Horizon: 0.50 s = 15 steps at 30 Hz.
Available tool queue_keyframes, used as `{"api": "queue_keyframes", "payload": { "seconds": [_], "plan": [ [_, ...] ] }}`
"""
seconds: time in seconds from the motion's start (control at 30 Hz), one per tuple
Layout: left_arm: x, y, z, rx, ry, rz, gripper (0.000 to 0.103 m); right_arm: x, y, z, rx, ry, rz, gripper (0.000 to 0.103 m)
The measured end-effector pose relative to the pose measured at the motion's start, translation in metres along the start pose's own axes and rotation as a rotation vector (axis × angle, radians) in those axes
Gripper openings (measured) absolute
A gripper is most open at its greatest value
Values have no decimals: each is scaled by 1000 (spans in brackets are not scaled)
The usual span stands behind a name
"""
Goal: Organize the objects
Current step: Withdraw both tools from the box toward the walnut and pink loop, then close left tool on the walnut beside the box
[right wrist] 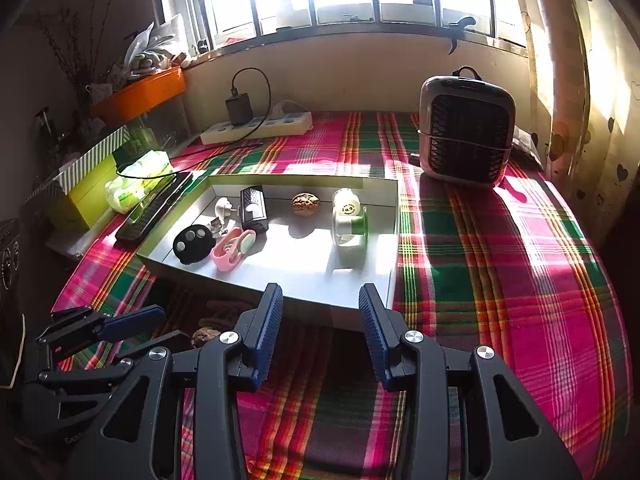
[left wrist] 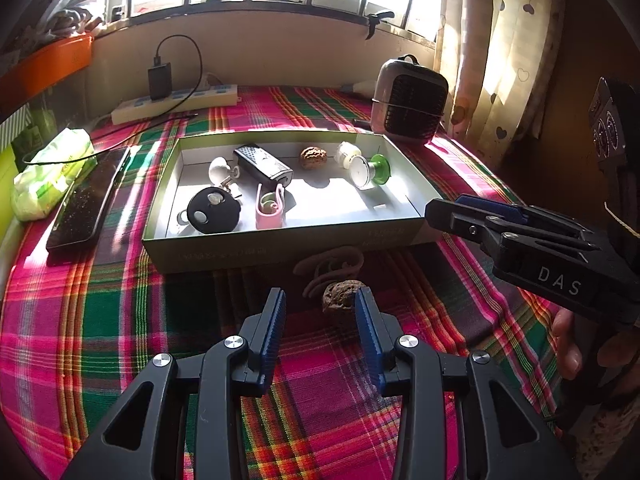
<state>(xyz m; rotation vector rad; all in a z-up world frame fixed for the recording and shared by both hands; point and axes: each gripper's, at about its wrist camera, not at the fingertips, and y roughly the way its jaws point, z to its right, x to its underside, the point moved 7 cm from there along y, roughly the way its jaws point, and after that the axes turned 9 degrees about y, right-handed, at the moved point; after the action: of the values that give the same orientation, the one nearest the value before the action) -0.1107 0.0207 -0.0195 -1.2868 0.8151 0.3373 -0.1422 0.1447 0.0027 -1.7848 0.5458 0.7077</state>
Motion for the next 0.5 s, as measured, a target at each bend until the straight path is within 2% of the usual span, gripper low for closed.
{"api": "queue_keyframes", "payload": {
  "seconds": [0.27, 0.5],
  "plan": [
    [7, 4, 6, 27, -3, -15, 37, 11, -3, 9, 6, 21, -4, 48],
    [5, 14, 14, 31, 17, -33, 41, 19, -1, 11, 3, 28, -17, 48]
  ]
}}
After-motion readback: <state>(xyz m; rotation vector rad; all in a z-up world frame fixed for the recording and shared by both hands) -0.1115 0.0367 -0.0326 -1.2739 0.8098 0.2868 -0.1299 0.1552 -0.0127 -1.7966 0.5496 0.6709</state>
